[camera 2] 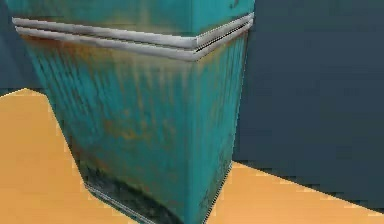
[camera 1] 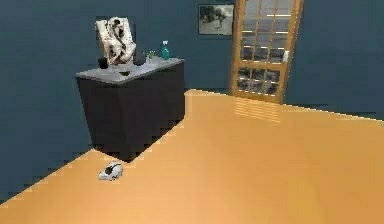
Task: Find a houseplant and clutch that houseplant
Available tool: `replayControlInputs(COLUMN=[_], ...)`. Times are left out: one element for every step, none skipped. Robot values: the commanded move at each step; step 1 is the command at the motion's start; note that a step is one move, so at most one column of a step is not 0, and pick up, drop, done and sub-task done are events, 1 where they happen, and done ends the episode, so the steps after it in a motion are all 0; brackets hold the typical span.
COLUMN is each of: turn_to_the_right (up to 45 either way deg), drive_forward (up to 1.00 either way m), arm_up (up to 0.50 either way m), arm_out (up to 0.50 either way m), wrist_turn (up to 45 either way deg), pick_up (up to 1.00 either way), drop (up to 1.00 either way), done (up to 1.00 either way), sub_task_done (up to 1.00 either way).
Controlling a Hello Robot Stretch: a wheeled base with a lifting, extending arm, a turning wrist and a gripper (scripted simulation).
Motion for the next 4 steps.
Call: replayControlInputs(turn_to_the_right=[0.0,6.0,0.0,-45.0], drive_forward=[1.00,0.00,0.85,0.00], arm_up=[0.00,0.00,0.00,0.00], arm_out=[0.00,0.00,0.00,0.00], wrist_turn=[0.0,0.0,0.0,0.0], pick_up=[0.00,0.00,0.00,0.00], drop=[0.00,0.00,0.00,0.00], done=[0.00,0.00,0.00,0.00], sub_task_done=[0.00,0.00,0.00,0.00])
